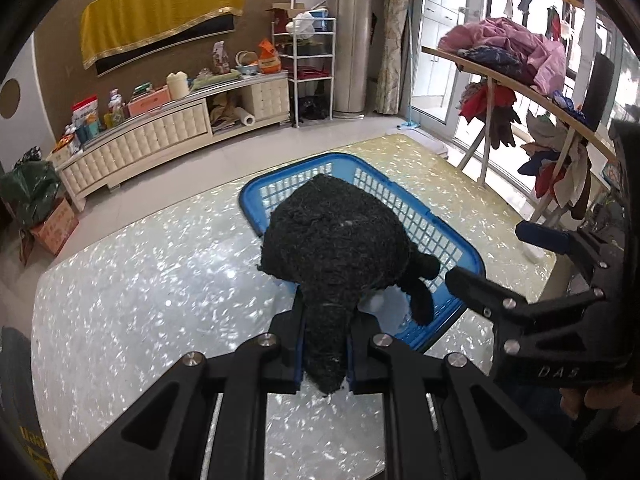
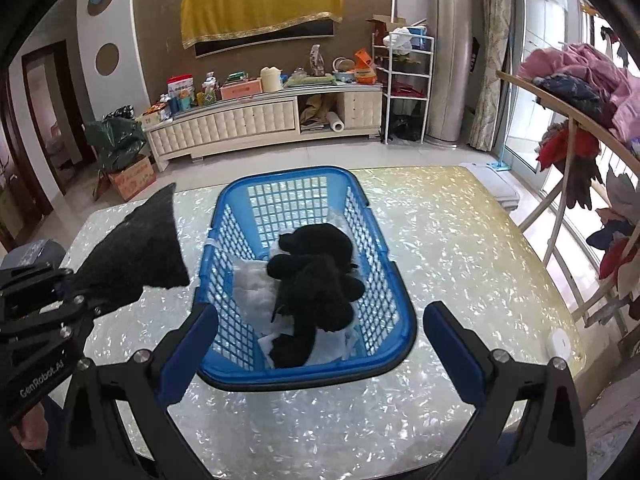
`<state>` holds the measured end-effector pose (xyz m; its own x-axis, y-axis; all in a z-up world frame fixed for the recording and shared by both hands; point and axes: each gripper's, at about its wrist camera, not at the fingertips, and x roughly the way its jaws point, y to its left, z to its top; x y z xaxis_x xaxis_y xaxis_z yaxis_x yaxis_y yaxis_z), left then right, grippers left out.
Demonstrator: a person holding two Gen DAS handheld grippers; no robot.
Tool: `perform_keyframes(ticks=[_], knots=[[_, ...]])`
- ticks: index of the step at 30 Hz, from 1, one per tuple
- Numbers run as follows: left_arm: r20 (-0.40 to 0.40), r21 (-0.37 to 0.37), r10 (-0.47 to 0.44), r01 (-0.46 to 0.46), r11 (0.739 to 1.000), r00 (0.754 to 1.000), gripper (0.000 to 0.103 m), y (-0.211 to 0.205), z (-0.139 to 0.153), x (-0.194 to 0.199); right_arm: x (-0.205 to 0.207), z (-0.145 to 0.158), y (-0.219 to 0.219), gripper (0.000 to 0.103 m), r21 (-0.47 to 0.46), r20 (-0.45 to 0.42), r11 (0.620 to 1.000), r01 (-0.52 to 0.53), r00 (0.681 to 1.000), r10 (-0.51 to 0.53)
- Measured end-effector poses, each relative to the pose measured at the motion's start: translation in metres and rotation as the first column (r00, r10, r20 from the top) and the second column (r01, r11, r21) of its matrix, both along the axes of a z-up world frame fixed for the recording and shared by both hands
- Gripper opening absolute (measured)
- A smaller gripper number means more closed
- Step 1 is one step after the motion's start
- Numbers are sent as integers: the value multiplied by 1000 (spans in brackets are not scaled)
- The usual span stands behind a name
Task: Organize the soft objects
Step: 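Lower the black pad into the basket and open the left gripper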
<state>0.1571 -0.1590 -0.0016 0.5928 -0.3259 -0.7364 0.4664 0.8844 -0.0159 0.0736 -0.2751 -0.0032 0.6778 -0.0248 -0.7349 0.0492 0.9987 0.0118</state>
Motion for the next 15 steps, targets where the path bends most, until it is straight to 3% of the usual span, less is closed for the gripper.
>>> perform_keyframes(ticks=[15], knots=[[-81, 37, -44, 47, 998, 996, 13, -47, -30, 38, 11, -16, -35, 103, 46, -22, 998, 52, 998, -51]])
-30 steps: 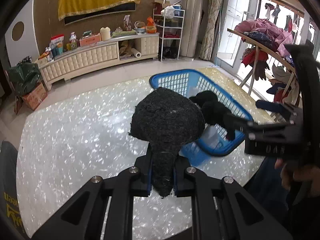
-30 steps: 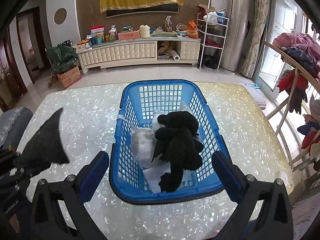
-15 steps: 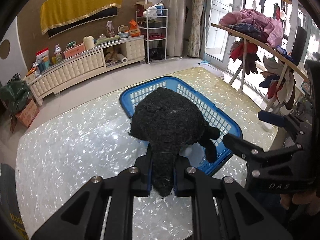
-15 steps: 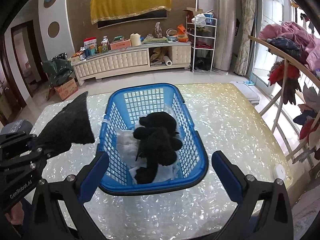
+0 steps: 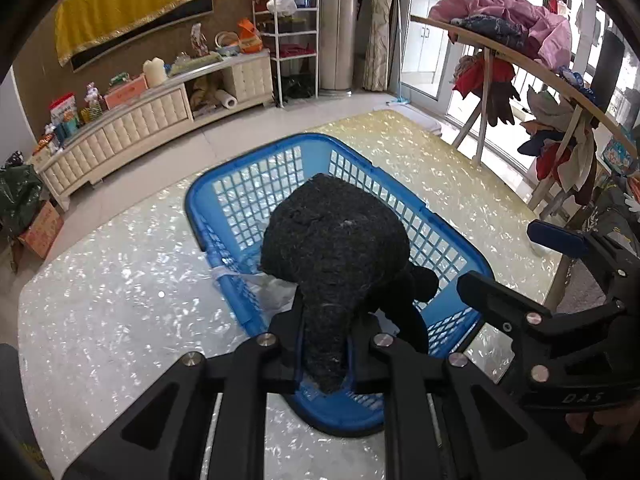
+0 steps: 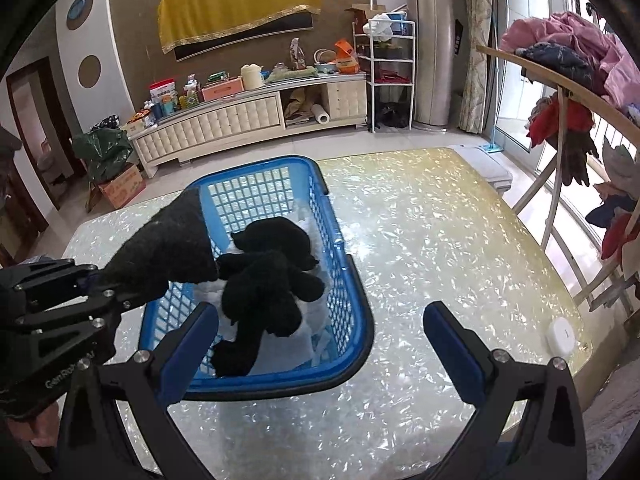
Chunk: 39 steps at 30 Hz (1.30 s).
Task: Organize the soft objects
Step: 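Lower the black pad into the basket and open the left gripper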
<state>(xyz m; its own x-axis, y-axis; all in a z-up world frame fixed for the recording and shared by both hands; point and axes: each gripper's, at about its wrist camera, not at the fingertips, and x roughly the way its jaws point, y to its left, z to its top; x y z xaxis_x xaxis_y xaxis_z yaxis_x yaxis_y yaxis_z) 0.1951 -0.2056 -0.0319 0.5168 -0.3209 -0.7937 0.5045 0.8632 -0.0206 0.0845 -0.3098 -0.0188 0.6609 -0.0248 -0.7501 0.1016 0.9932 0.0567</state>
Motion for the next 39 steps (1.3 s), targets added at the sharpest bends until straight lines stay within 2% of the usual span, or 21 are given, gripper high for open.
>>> perform_keyframes(ticks=[10, 16, 18, 20, 21, 23, 28, 39], knots=[[-59, 9, 3, -3, 1000, 998, 15, -15, -22, 24, 8, -9, -10, 103, 22, -24, 1000, 15, 1000, -15], [-75, 39, 18, -15, 999, 997, 17, -18, -33, 29, 10, -16, -10, 103, 27, -47, 999, 21, 999, -19], [-72, 50, 28, -24, 998, 997, 22, -17, -33, 28, 10, -16, -10, 103, 26, -49, 999, 22, 999, -21], [-66, 49, 27, -23, 999, 997, 40, -17, -32, 28, 8, -13, -12, 103, 34, -36, 999, 29, 999, -27], [-68, 42, 24, -22, 999, 997, 44, -16, -31, 29, 8, -12, -12, 103, 34, -31, 999, 31, 999, -30], [-64, 38, 22, -19, 999, 998, 59, -15, -29, 29, 8, -11, -10, 103, 32, -28, 999, 30, 999, -30], [-34, 60, 44, -42, 997, 998, 81, -12, -24, 28, 6, -9, -8, 102, 27, -30, 999, 30, 999, -29], [-5, 25, 56, -56, 998, 998, 82, 4, -5, 18, 4, -2, -7, 102, 20, -12, 1000, 24, 1000, -23]])
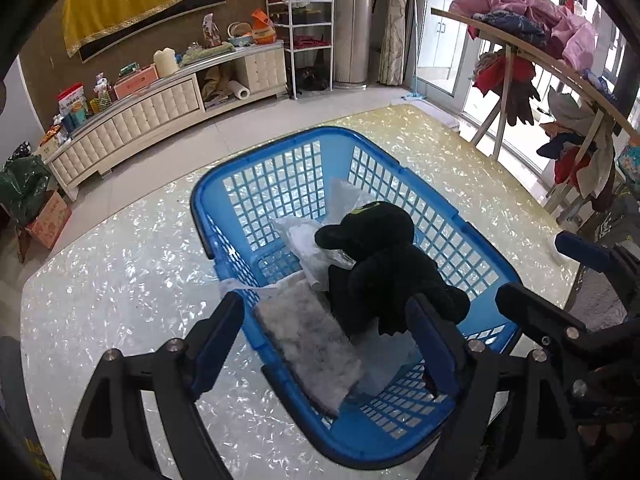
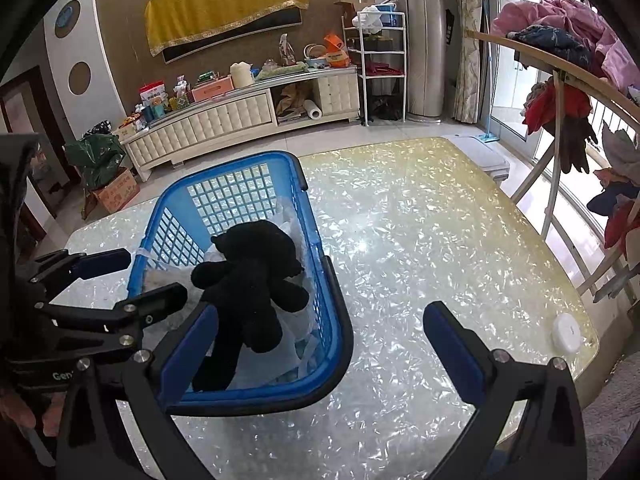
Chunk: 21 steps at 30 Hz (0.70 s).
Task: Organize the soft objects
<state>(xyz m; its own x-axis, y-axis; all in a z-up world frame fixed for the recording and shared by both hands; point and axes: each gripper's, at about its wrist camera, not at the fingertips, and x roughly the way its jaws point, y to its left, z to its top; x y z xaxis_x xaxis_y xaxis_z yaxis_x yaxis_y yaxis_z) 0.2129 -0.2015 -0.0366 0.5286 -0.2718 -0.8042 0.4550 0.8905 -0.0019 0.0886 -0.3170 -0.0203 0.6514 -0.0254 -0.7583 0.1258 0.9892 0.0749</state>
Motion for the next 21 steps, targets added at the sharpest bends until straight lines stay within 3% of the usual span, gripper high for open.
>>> perform_keyframes(ticks=[12, 21], knots=[[58, -40, 69, -67, 997, 996, 82, 40, 22, -26, -8, 17, 19, 102, -22, 46, 999, -33, 998, 34], [122, -92, 155, -145, 985, 980, 82, 98, 48, -59, -14, 39, 60, 102, -49, 111, 991, -127, 985, 131]])
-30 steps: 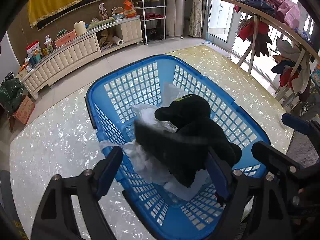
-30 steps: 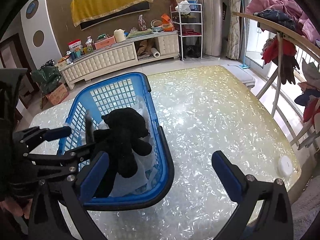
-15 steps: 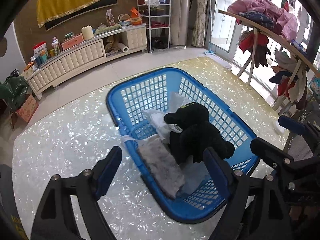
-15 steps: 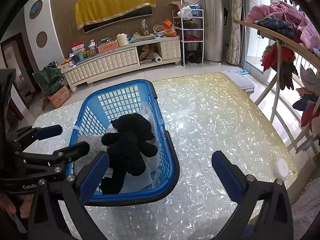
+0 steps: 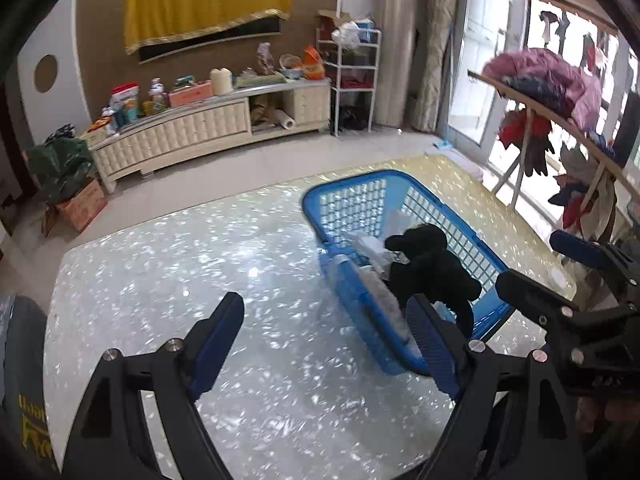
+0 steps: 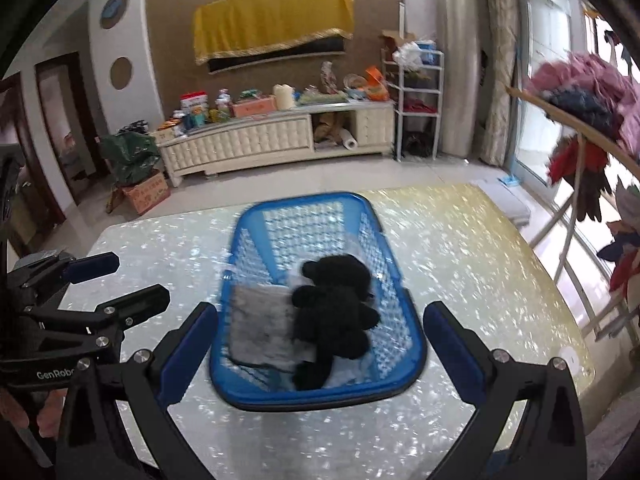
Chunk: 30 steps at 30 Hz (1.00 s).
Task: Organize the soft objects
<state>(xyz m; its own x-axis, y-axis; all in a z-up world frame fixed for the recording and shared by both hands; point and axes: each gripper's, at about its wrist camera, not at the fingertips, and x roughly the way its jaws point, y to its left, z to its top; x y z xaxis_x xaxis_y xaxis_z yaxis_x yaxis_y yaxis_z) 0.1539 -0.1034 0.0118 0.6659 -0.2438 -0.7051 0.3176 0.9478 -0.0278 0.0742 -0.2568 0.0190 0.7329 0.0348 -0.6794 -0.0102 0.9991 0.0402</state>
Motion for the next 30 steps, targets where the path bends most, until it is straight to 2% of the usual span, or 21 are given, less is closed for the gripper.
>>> perform_keyframes(ticks=[10, 13, 17, 22, 25, 30], knots=[[93, -21, 157, -155, 988, 983, 82, 68, 21, -42, -11, 21, 48, 102, -11, 93, 994, -105, 990, 105], [136, -15, 219, -219, 976, 966, 82, 82, 26, -56, -16, 28, 59, 102, -13, 130, 990, -143, 981, 144], [177, -62, 287, -281, 958, 941, 82, 101, 35, -78, -29, 37, 75, 102, -23, 185, 983, -180, 966, 181], [217, -95, 335, -322, 942, 917, 86, 115, 46, -103, -41, 47, 87, 103, -35, 244, 976, -216, 945, 218], [221, -132, 346, -324, 937, 912, 86, 122, 51, -116, -50, 52, 93, 103, -40, 278, 970, -239, 930, 241], [250, -144, 342, -315, 938, 906, 87, 123, 55, -137, -61, 56, 106, 103, -63, 310, 965, -256, 914, 262]])
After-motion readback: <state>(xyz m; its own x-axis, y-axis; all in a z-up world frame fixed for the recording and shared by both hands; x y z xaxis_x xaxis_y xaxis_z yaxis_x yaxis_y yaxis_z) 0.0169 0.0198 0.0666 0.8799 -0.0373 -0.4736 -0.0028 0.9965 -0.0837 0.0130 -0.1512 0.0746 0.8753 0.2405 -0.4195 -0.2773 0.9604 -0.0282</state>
